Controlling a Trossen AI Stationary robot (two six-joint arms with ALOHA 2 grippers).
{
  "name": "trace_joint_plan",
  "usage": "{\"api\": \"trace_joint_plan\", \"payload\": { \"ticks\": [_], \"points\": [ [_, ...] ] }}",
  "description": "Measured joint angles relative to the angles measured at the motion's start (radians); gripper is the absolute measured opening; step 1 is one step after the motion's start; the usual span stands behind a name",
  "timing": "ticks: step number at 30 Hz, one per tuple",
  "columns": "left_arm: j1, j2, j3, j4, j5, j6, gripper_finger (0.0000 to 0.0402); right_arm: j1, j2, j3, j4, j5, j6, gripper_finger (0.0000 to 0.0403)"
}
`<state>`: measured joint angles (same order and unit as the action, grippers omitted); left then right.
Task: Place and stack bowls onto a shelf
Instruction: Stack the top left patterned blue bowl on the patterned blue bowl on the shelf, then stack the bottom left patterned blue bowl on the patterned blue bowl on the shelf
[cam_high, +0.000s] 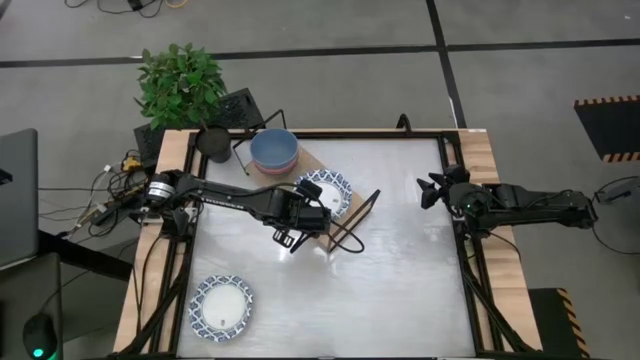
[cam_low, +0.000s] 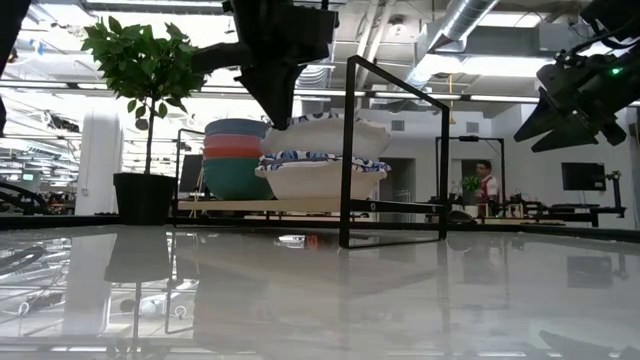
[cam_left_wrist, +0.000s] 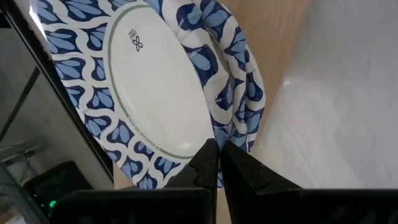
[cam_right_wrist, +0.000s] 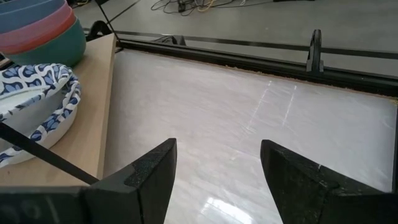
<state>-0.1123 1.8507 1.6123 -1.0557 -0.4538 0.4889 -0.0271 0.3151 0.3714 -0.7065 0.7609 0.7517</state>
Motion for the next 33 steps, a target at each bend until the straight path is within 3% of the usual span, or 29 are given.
{"api": "trace_joint_plan", "payload": {
  "ticks": [7, 12, 19, 23, 26, 29, 33],
  "points": [
    [0.0, 0.0, 0.0, 0.0, 0.007, 0.0, 0.0, 0.0, 0.0, 0.0, 0.0, 0.0, 0.0, 0.026],
    [0.0, 0.0, 0.0, 0.0, 0.069, 0.023, 0.0005, 0.0, 0.0, 0.0, 0.0, 0.0, 0.0, 0.026],
    [0.0, 0.0, 0.0, 0.0, 0.087, 0.023, 0.0075, 0.0, 0.0, 0.0, 0.0, 0.0, 0.0, 0.026],
    [0.0, 0.0, 0.001, -0.013, 0.041, 0.016, 0.0124, 0.0, 0.0, 0.0, 0.0, -0.001, 0.0, 0.026],
    [-0.001, 0.0, 0.0, -0.029, -0.079, -0.006, 0.0152, 0.0, 0.0, 0.0, 0.0, -0.001, 0.0, 0.026],
    [-0.008, -0.003, 0.006, -0.044, -0.185, -0.055, 0.0163, 0.0, 0.0, 0.0, 0.0, -0.001, 0.0, 0.026],
    [-0.026, -0.006, 0.048, -0.084, -0.178, -0.091, 0.0157, 0.0, 0.0, 0.0, 0.0, -0.001, 0.0, 0.026]
  ]
}}
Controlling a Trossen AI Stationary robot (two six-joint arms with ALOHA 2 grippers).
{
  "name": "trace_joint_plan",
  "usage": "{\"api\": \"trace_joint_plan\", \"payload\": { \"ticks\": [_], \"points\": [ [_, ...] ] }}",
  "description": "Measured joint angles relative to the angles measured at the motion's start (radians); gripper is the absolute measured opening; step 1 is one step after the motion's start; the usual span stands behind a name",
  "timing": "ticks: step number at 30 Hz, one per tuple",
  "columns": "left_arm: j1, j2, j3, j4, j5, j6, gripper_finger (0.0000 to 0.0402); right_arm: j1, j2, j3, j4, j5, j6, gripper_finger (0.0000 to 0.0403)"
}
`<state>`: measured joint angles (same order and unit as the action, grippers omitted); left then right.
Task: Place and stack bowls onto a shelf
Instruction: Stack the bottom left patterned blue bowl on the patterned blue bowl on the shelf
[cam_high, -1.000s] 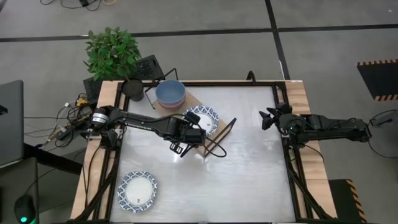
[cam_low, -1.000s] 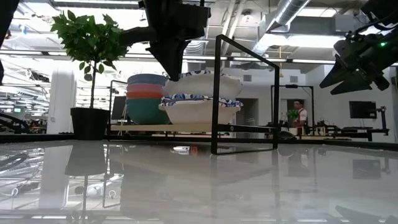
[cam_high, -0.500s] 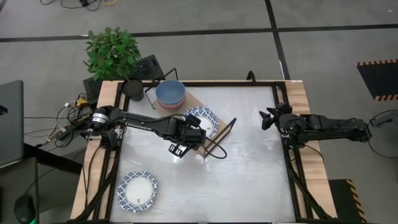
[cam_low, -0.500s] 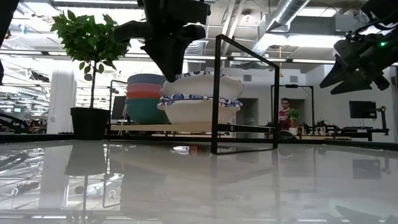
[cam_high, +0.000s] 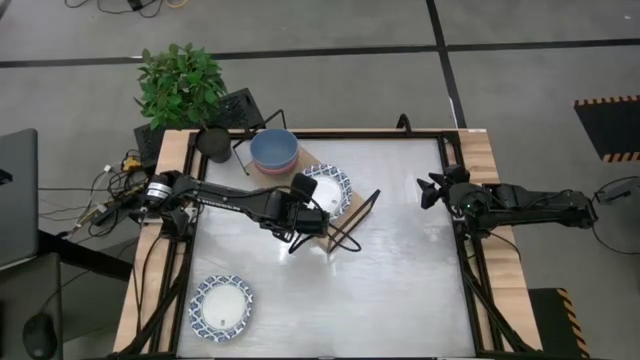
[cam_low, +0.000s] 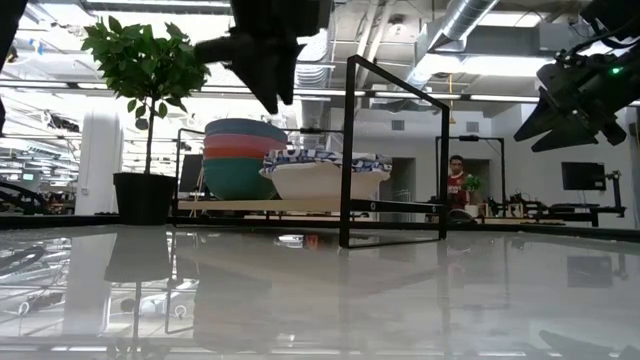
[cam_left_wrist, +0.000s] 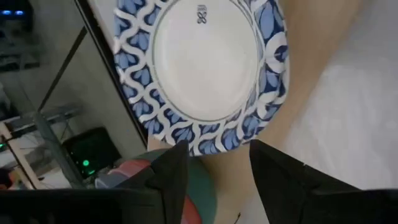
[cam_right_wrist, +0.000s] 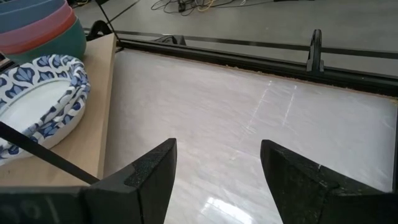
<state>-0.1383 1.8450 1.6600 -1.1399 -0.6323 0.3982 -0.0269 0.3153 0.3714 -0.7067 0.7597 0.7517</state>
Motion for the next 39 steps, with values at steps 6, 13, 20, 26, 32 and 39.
{"api": "trace_joint_plan", "payload": {
  "ticks": [6, 13, 20, 26, 32, 39],
  "points": [
    [-0.021, 0.0, 0.02, -0.011, 0.007, -0.172, 0.012, 0.0, 0.0, 0.0, 0.0, 0.0, 0.0, 0.026],
    [-0.055, 0.0, 0.02, 0.004, 0.311, -0.461, 0.006, 0.0, 0.0, 0.0, 0.0, 0.0, 0.0, 0.026],
    [-0.21, 0.0, 0.02, -0.098, 0.556, -0.718, 0.002, 0.0, 0.0, 0.0, 0.0, -0.002, 0.0, 0.026],
    [-0.377, 0.0, 0.02, -0.184, 0.515, -0.969, 0.0029, 0.0, 0.0, 0.0, 0.0, -0.002, 0.0, 0.026],
    [-0.51, 0.0, 0.02, -0.266, 0.494, -1.156, 0.0082, 0.0, 0.0, 0.0, 0.0, -0.002, 0.0, 0.026],
    [-0.593, -0.001, -0.004, -0.292, 0.463, -1.23, 0.0154, 0.0, 0.0, 0.0, 0.0, -0.002, 0.0, 0.026]
  ]
}}
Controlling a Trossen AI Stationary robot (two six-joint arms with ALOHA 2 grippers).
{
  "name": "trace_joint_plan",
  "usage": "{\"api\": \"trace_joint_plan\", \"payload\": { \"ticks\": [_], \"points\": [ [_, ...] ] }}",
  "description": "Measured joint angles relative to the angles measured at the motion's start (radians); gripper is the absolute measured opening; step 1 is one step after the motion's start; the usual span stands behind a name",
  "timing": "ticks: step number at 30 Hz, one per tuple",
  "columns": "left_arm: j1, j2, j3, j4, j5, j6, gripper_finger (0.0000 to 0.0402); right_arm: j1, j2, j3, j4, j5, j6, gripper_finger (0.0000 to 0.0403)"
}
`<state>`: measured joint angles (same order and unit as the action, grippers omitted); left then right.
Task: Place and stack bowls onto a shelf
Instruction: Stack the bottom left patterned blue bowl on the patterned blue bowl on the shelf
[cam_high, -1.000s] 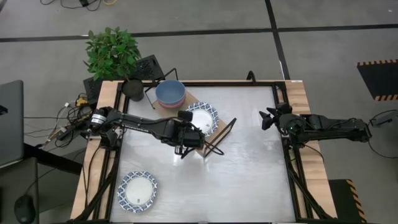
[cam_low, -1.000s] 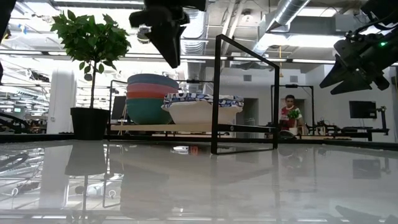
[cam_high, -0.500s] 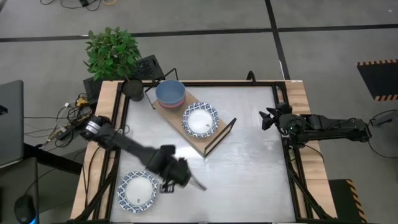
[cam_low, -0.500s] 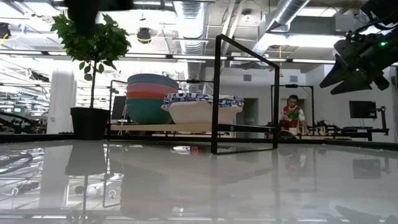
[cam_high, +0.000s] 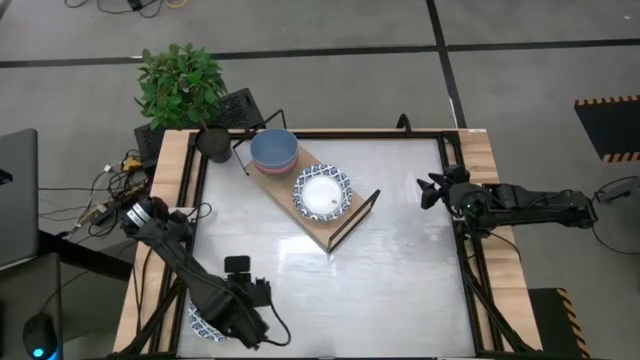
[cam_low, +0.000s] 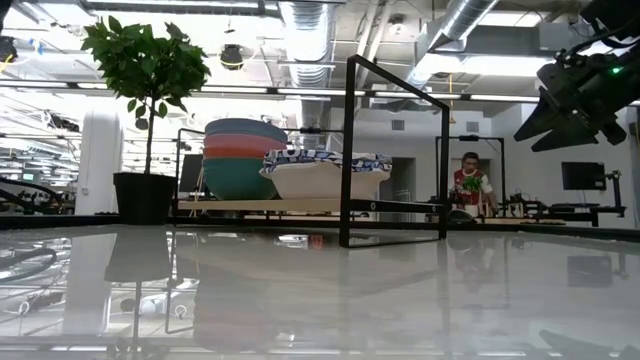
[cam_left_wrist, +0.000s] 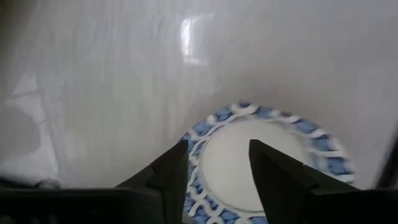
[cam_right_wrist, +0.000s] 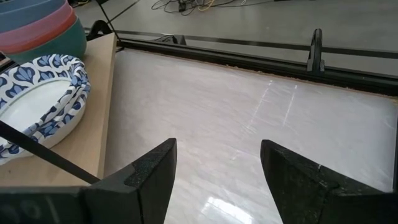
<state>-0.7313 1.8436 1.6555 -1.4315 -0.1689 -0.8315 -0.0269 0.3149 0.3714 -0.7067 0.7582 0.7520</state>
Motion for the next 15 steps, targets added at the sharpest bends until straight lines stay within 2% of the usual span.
{"api": "trace_joint_plan", "payload": {
  "ticks": [6, 11, 15],
  "points": [
    [-0.009, -0.064, -0.152, 0.028, 0.007, -0.044, 0.0174, 0.0, 0.0, 0.0, 0.0, 0.0, 0.0, 0.026],
    [-0.005, -0.21, -0.385, 0.236, 0.04, -0.113, 0.0175, 0.0, 0.0, 0.0, 0.0, 0.0, 0.0, 0.026],
    [-0.004, -0.308, -0.538, 0.311, 0.057, -0.163, 0.0175, 0.0, 0.0, 0.0, 0.0, 0.0, 0.0, 0.026]
  ]
}}
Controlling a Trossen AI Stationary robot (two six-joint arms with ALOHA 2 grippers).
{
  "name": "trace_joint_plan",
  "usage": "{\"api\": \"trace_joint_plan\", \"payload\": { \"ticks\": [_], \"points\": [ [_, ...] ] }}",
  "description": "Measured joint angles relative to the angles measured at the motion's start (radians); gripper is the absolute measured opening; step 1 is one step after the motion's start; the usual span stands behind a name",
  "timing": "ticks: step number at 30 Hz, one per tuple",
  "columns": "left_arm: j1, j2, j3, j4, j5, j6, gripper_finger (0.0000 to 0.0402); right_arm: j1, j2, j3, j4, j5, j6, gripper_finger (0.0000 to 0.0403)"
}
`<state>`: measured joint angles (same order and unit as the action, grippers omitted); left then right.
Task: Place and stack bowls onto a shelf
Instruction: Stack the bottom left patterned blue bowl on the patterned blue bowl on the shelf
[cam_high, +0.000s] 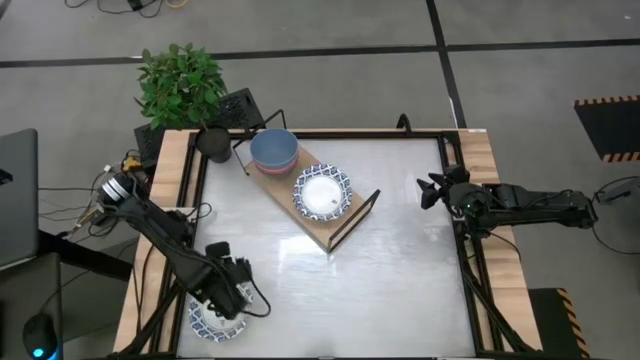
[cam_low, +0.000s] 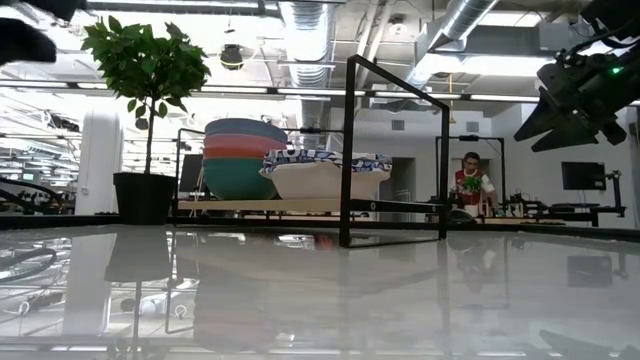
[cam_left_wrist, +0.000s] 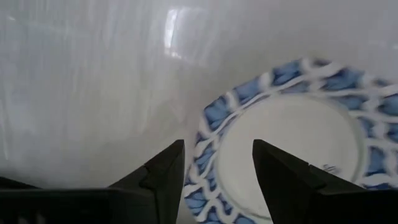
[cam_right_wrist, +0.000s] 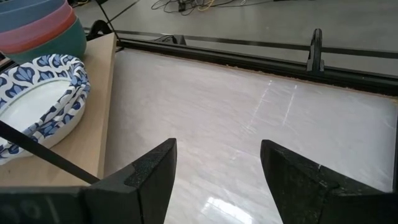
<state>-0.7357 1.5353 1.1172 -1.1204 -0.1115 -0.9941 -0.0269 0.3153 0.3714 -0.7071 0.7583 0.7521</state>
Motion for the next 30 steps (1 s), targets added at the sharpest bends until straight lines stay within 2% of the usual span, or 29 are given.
{"api": "trace_joint_plan", "payload": {
  "ticks": [6, 13, 19, 23, 28, 30],
  "points": [
    [0.0, -0.068, -0.126, 0.065, 0.041, -0.01, 0.0175, 0.0, 0.0, 0.0, 0.0, 0.0, 0.0, 0.026],
    [0.003, -0.07, -0.219, 0.186, 0.082, 0.005, 0.0175, 0.0, 0.0, 0.0, 0.0, 0.001, 0.0, 0.026],
    [0.011, -0.07, -0.239, 0.197, 0.087, 0.005, 0.0164, 0.0, 0.0, 0.0, 0.0, 0.001, 0.0, 0.026],
    [0.017, -0.07, -0.239, 0.196, 0.109, 0.014, 0.0118, 0.0, 0.0, 0.0, 0.0, 0.001, 0.0, 0.026],
    [0.016, -0.07, -0.239, 0.194, 0.07, 0.025, 0.002, 0.0, 0.0, 0.0, 0.0, 0.001, 0.0, 0.026],
    [0.016, -0.07, -0.239, 0.194, 0.049, 0.017, 0.0009, 0.0, 0.0, 0.0, 0.0, 0.001, 0.0, 0.026]
  ]
}}
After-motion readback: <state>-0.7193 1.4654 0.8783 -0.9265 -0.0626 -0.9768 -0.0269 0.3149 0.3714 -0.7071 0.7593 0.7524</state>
